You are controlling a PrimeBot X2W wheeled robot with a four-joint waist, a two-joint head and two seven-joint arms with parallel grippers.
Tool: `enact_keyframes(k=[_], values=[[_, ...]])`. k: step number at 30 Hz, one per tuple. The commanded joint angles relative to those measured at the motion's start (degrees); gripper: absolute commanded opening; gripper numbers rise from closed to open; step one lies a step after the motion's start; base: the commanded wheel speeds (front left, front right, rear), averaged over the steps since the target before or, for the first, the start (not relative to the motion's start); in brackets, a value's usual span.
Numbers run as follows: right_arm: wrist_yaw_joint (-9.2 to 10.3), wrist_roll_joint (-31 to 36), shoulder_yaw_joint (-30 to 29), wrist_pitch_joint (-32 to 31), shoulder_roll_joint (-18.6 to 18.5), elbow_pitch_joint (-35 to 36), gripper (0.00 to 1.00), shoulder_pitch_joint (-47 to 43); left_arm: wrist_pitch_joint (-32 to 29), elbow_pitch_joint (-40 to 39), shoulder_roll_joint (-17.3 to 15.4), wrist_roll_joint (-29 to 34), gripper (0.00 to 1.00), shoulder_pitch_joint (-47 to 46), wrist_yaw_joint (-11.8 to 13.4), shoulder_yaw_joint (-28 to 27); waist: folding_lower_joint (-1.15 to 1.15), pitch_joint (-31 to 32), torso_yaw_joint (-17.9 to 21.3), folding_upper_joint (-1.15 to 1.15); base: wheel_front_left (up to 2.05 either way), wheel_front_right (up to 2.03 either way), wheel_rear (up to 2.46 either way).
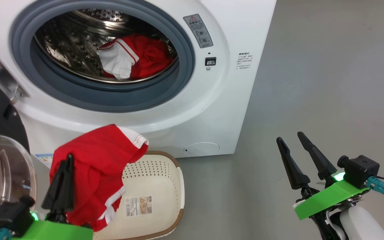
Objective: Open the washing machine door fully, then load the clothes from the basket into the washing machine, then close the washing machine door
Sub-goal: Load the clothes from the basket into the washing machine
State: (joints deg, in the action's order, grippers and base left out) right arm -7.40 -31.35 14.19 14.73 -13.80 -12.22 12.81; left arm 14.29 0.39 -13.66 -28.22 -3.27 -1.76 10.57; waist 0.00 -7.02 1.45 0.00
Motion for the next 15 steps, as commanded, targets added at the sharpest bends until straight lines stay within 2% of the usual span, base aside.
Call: enact_keyframes(k=[1, 9, 15], values=[[-0.09, 0.40, 0.86, 0.27, -0.10, 1.61, 1.00, 0.59, 0.69, -1.57, -0.93, 0.43, 0.00, -3.00, -0.08, -2.34, 0.00, -0.19, 0.05, 0.00, 0.00, 0.00, 0.00], [-0.09, 0.75, 0.74, 0.27, 0.33, 2.10, 1.00, 1.04, 0.62, 0.28, -1.99, 1.57, 0.00, -8.59, -1.02, -1.47, 0.00, -2.20, 0.67, 0.00, 0.00, 0.00, 0.00], [-0.09, 1.12, 0.90, 0.27, 0.74, 2.50, 1.00, 2.21, 0.56, 4.18, -2.44, 1.76, 0.00, -16.13, -1.57, -1.54, 0.00, -4.90, 2.20, 0.00, 0.00, 0.00, 0.00]])
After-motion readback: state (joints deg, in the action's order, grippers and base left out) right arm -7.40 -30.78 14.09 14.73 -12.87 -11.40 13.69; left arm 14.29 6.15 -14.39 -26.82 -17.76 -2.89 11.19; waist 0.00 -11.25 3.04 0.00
